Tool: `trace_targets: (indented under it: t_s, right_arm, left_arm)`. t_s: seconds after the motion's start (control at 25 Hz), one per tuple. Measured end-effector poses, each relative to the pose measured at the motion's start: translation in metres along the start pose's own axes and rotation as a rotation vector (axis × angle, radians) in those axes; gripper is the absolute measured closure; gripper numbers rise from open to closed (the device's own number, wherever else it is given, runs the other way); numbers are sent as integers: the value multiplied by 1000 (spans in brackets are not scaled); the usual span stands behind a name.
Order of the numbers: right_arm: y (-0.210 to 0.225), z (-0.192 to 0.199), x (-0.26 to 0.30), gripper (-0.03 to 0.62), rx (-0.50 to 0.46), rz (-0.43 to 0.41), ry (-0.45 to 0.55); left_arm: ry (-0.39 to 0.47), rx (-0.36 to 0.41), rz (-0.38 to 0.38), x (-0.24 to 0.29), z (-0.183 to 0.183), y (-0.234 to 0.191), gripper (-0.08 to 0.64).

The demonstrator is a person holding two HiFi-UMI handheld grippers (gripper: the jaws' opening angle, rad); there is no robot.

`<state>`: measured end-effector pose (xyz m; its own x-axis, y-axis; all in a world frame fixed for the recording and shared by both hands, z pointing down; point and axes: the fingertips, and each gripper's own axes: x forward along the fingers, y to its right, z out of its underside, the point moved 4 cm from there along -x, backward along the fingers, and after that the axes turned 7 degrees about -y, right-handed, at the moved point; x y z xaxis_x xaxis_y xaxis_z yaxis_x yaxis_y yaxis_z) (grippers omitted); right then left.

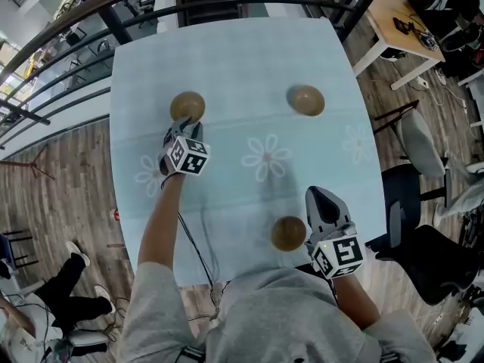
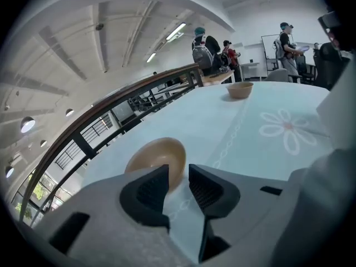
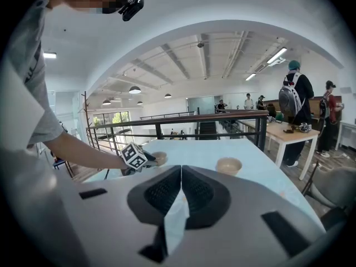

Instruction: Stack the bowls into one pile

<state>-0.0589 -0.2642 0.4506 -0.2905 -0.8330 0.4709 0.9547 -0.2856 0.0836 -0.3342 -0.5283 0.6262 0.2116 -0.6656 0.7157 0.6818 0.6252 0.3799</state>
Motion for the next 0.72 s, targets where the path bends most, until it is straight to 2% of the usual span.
trace_targets:
  t_s: [0.16,0.36,0.56,0.72]
  right_arm:
    - [4,3,3,565,25,2,-7]
    - [4,0,7,565,22,1,-8]
    - [4,5,8,565,29,7,-9]
    - [4,3,8,565,36,8,-1]
  left_arm:
    - [1,9,2,3,-1,1,443]
    - [-17,71,-10,7,-1,-1,479]
    - [-19,36,21,6,-2,1,522]
    - [-18,43,31,2,-3,2,528]
